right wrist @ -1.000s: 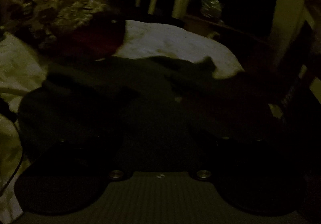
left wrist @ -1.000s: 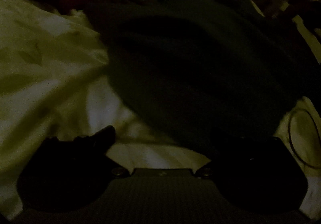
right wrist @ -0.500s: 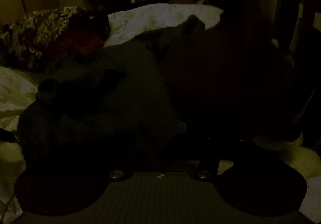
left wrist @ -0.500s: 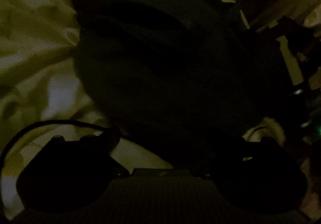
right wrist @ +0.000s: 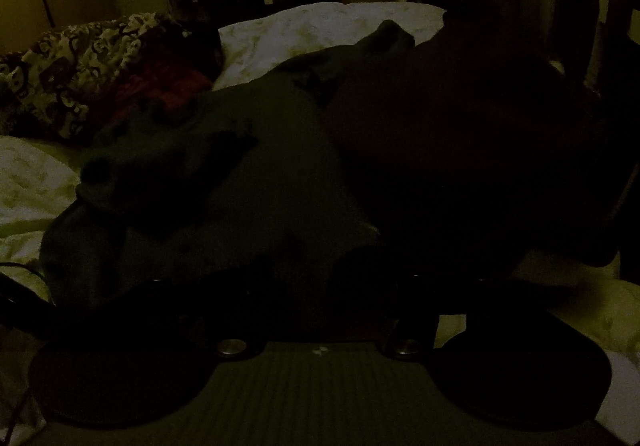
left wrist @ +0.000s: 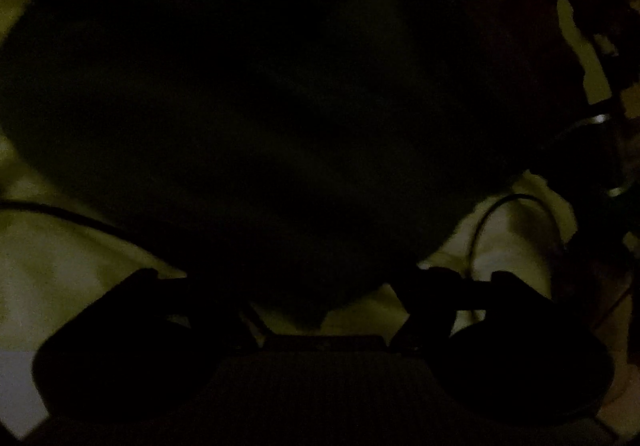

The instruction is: Fold small clothes

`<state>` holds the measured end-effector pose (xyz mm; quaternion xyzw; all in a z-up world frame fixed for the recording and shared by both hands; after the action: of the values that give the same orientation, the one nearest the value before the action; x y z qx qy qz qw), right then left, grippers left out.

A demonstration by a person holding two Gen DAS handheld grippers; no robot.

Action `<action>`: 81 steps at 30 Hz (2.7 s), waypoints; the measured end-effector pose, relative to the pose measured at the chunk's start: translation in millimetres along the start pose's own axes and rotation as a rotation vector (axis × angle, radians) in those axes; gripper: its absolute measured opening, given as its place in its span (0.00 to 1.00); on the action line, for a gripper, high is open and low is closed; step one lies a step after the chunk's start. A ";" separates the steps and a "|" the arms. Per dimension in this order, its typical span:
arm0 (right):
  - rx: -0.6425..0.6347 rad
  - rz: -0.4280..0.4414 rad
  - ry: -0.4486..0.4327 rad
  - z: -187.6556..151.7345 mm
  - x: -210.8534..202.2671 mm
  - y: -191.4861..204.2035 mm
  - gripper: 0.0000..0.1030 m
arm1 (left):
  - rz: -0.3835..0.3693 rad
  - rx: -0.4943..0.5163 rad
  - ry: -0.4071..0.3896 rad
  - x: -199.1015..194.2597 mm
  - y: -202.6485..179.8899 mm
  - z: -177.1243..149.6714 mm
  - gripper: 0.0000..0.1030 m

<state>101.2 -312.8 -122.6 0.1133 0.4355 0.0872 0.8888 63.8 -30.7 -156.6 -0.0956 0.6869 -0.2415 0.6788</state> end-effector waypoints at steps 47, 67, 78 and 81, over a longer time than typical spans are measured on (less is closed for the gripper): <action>-0.346 0.404 0.270 -57.4 31.1 193.0 0.80 | 0.529 0.093 -0.451 -180.1 81.0 -80.2 0.86; -0.193 0.915 0.280 -40.6 -70.0 294.7 0.17 | 0.468 0.178 -0.654 -278.6 44.9 -91.1 1.00; -0.247 0.804 0.401 -90.7 -40.3 287.3 0.64 | 0.320 0.175 -0.294 -112.0 53.3 -69.1 0.75; -0.197 0.661 0.279 -58.5 -54.0 237.9 1.00 | 0.399 0.215 -0.292 -96.4 59.0 -69.5 0.78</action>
<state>8.7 -91.0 -50.7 0.1486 0.4820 0.4256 0.7513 13.2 78.7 -101.0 0.0803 0.5575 -0.1580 0.8110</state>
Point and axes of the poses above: each gripper's, at about its wrist camera, not at the fingertips, and x roughly the way its jaws point, y to its left, z to its top, the point moved 9 cm from there along x, roughly the way its jaws point, and after that the axes turned 7 degrees about y, right-handed, at the moved point
